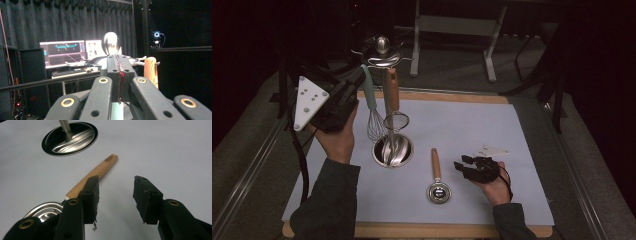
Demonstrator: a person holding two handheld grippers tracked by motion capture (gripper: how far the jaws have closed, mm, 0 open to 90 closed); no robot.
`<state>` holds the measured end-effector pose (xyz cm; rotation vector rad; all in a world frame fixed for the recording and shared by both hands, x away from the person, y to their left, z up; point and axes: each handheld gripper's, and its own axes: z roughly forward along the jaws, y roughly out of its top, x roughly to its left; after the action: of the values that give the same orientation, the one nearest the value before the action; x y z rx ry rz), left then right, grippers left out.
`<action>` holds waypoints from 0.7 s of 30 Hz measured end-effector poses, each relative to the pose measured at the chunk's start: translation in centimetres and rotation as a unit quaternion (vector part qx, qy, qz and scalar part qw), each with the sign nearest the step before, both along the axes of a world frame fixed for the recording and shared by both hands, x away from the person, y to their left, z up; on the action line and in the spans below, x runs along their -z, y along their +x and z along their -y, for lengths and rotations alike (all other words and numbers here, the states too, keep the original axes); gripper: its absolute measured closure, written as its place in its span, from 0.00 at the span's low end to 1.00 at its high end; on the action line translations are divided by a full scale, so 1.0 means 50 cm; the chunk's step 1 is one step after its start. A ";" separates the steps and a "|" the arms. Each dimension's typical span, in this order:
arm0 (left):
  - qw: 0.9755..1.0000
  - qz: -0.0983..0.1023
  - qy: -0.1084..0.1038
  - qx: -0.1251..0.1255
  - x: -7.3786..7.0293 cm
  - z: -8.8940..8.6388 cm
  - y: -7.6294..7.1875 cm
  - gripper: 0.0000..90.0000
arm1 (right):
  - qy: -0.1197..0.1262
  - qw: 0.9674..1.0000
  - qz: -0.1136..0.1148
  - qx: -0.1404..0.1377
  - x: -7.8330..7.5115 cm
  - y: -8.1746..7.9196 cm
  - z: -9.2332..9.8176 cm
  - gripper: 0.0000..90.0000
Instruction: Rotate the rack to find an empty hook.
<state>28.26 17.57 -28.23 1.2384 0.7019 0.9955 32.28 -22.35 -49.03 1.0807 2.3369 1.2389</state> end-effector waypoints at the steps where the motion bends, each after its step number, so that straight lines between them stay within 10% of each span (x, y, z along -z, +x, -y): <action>1: 1.000 -0.001 -0.001 -0.002 0.000 -0.002 0.001 1.00 | 0.000 1.000 0.000 0.000 0.000 0.000 0.000 0.62; 21: 1.000 -0.013 -0.002 -0.025 -0.010 -0.022 0.025 1.00 | -0.004 1.000 -0.002 -0.004 0.003 0.002 -0.001 0.62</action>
<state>29.49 18.69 -27.72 1.2377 0.7585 1.0191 32.36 -22.30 -49.20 1.0737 2.3499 1.2297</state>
